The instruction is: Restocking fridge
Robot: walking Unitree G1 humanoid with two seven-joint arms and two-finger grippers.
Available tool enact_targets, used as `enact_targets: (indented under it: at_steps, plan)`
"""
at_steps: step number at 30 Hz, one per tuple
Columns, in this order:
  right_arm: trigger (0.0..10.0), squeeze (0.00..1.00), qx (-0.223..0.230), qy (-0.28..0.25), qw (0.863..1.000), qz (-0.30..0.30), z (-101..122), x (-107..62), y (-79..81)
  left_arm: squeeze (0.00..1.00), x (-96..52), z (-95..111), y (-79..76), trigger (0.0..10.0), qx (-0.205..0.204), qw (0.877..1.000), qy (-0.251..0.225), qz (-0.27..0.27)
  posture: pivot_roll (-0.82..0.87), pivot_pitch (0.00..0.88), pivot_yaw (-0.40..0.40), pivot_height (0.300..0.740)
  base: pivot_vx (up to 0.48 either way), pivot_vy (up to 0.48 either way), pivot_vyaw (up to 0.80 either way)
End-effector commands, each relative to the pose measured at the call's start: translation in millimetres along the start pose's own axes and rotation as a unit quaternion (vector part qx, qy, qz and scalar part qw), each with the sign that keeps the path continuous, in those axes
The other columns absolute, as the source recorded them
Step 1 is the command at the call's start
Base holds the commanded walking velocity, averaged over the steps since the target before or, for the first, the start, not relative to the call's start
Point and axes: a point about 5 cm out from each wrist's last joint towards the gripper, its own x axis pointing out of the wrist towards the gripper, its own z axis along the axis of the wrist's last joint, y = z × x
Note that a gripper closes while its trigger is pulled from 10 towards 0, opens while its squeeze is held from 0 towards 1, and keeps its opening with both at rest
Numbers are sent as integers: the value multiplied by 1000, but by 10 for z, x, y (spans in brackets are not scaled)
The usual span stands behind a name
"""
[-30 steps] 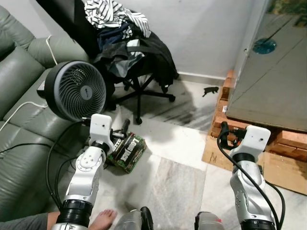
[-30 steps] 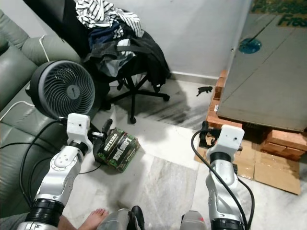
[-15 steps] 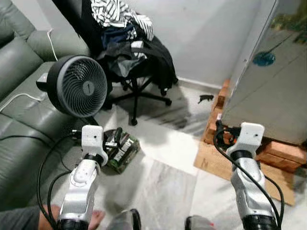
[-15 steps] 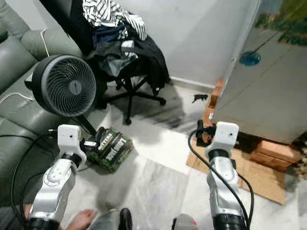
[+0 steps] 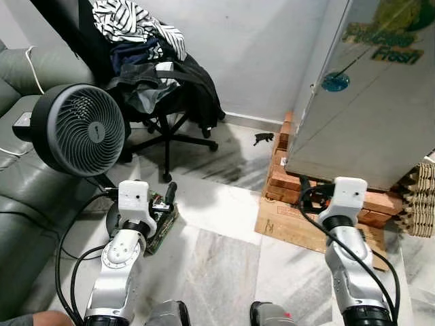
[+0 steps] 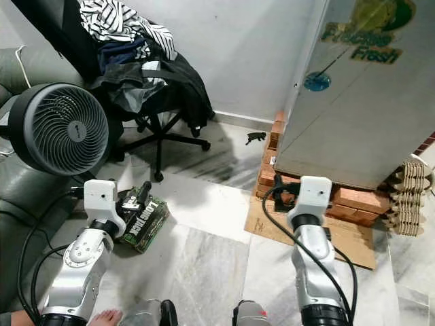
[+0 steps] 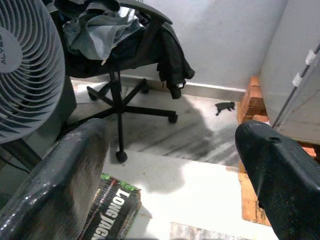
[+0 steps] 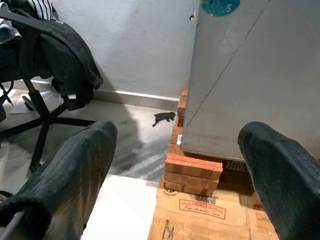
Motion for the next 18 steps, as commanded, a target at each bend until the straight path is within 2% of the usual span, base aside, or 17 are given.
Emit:
enact_targets:
  at_steps: [1, 6, 18]
  plan:
    - [10000, 0, -2, -2, 1000, 0, 20, -18, -11, 0, -10, 12, 16, 10000, -2, 1000, 1, 3, -26, 111, 52, 740, 0, -266, -694]
    - [10000, 0, -4, -5, 1000, 3, 49, 11, 6, 0, 2, 14, 2, 10000, -5, 1000, 0, 4, -28, 111, 45, 740, 0, -265, -779]
    - [10000, 0, -4, 0, 1000, 0, 20, -39, -10, 0, -42, 10, 24, 10000, -15, 1000, 3, 12, -34, 129, 52, 740, 0, 0, -800]
